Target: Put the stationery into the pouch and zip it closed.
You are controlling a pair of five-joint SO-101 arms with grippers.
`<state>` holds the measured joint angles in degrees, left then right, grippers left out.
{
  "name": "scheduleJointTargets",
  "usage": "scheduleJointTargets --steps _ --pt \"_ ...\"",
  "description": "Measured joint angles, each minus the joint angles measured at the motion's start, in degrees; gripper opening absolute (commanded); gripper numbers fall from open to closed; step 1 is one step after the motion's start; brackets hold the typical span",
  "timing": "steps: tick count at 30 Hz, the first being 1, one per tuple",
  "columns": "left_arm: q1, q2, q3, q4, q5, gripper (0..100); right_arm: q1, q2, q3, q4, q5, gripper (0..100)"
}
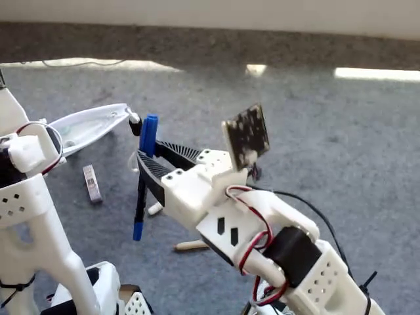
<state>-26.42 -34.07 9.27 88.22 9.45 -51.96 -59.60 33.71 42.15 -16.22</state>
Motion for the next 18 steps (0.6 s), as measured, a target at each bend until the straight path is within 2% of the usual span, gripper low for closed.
scheduleJointTargets --steps 6,11,15,18 --pt "0.00 0.00 0.00 0.00 0.00 1 0.00 -10.37 14.86 -20.13 4.31 0.4" --pt "0.00 0.00 0.00 0.00 0.00 1 0.00 -15.38 25.41 -38.42 4.84 0.4" --pt "0.00 0.00 0.00 0.00 0.00 1 0.00 -15.82 30.51 -51.96 4.84 0.4" --pt "0.00 0.00 0.00 0.00 0.00 1 0.00 -15.82 30.95 -58.46 4.84 0.4"
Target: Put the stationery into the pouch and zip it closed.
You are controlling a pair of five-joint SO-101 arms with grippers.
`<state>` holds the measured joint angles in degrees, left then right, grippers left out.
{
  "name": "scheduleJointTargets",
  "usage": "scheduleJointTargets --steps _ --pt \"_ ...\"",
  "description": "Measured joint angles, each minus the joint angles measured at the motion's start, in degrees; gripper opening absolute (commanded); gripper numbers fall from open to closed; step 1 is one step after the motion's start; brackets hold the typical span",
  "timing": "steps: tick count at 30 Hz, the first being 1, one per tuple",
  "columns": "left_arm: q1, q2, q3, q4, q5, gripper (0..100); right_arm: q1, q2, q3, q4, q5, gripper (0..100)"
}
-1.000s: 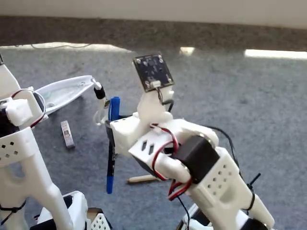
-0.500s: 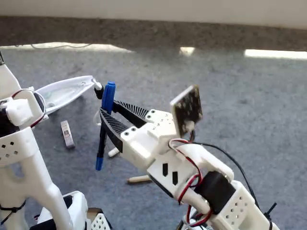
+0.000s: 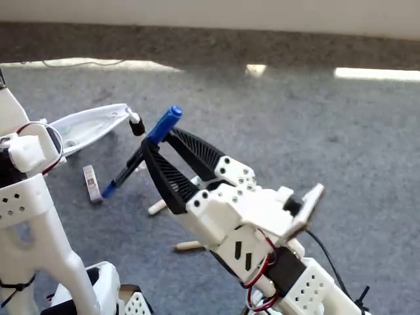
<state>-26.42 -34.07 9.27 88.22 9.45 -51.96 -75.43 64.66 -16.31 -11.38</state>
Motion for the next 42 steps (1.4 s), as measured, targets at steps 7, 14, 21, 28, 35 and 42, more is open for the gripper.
scheduleJointTargets --steps 7,14,21,28,35,42 --pt "0.00 0.00 0.09 0.00 0.00 1 0.00 6.07 -3.34 -3.87 0.00 0.4" --pt "0.00 0.00 0.09 0.00 0.00 1 0.70 21.80 -13.89 -4.13 0.00 0.4" --pt "0.00 0.00 0.09 0.00 0.00 1 4.13 36.04 -23.03 -4.13 0.00 0.4" --pt "0.00 0.00 0.09 0.00 0.00 1 5.01 47.82 -29.27 -5.19 0.00 0.4" --pt "0.00 0.00 0.09 0.00 0.00 1 5.01 59.69 -30.86 -18.55 8.79 0.4" --pt "-0.35 -0.70 2.11 -0.79 0.00 1 4.92 69.10 -30.95 -25.41 15.38 0.4"
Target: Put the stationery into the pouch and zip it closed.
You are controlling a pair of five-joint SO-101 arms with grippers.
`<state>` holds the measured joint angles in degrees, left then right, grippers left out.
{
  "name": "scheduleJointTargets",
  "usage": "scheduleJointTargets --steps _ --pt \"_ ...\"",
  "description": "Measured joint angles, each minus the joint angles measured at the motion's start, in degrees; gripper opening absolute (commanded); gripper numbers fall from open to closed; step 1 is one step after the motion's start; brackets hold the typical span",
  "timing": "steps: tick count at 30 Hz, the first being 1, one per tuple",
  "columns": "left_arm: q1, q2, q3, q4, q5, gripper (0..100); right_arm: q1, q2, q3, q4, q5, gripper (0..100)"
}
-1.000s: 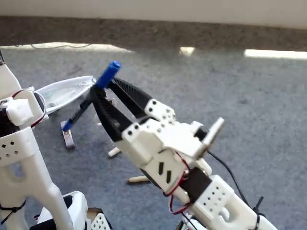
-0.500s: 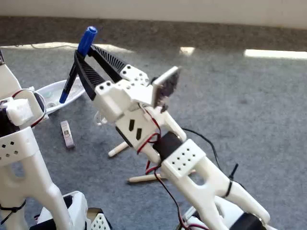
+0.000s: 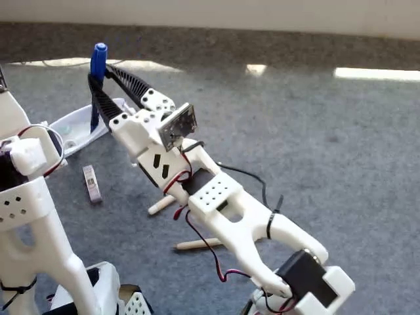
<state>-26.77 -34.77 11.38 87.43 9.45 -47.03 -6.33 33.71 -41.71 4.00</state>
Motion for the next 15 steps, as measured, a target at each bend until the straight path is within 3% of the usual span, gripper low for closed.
scheduleJointTargets --steps 4,10,15 --pt "-0.88 0.09 0.00 -0.70 0.00 1 0.00 2.81 -0.53 -0.88 0.18 1.9" --pt "-0.88 0.09 0.00 -0.70 0.00 1 -0.09 3.34 2.11 -0.88 0.79 25.9" --pt "-0.97 0.09 0.00 -0.70 0.00 1 -0.88 -2.29 9.32 -0.53 1.32 23.8"
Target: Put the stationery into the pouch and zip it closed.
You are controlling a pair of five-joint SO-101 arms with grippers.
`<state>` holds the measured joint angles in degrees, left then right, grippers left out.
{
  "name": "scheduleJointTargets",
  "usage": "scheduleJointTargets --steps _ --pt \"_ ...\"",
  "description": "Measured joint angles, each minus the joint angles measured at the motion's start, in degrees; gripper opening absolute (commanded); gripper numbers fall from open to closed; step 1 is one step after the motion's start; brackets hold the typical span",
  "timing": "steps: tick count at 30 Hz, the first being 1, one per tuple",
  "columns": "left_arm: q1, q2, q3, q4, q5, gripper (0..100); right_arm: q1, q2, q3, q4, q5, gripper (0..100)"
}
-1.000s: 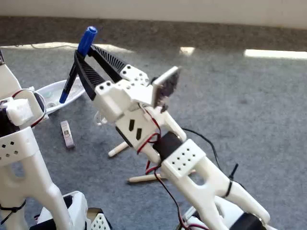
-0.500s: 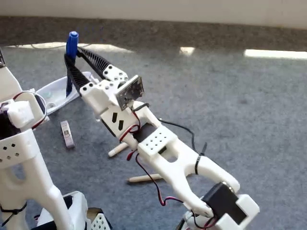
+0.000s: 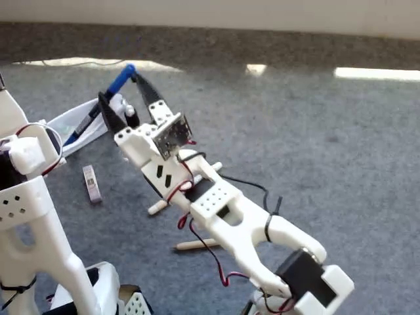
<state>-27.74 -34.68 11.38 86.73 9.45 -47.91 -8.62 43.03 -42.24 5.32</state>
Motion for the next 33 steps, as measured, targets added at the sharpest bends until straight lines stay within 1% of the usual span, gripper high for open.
scheduleJointTargets --steps 7,11,14,21,29,33 --pt "-0.26 0.09 0.00 0.00 0.00 1 -4.57 -10.11 6.86 0.44 0.09 23.5" --pt "-0.26 0.18 0.00 0.00 0.00 1 -7.56 -16.26 7.30 6.42 0.09 23.5" --pt "-0.26 0.18 0.00 0.00 0.00 1 -10.20 -21.36 7.30 13.01 0.09 23.5" --pt "-0.26 0.26 0.00 0.00 0.00 1 -12.31 -34.02 7.30 30.95 0.09 23.5" --pt "-0.26 0.26 0.00 0.00 0.00 1 -12.31 -45.89 7.30 57.32 0.00 23.5" --pt "-0.26 0.26 0.00 0.00 0.00 1 -10.81 -48.88 7.30 66.46 -5.45 23.5"
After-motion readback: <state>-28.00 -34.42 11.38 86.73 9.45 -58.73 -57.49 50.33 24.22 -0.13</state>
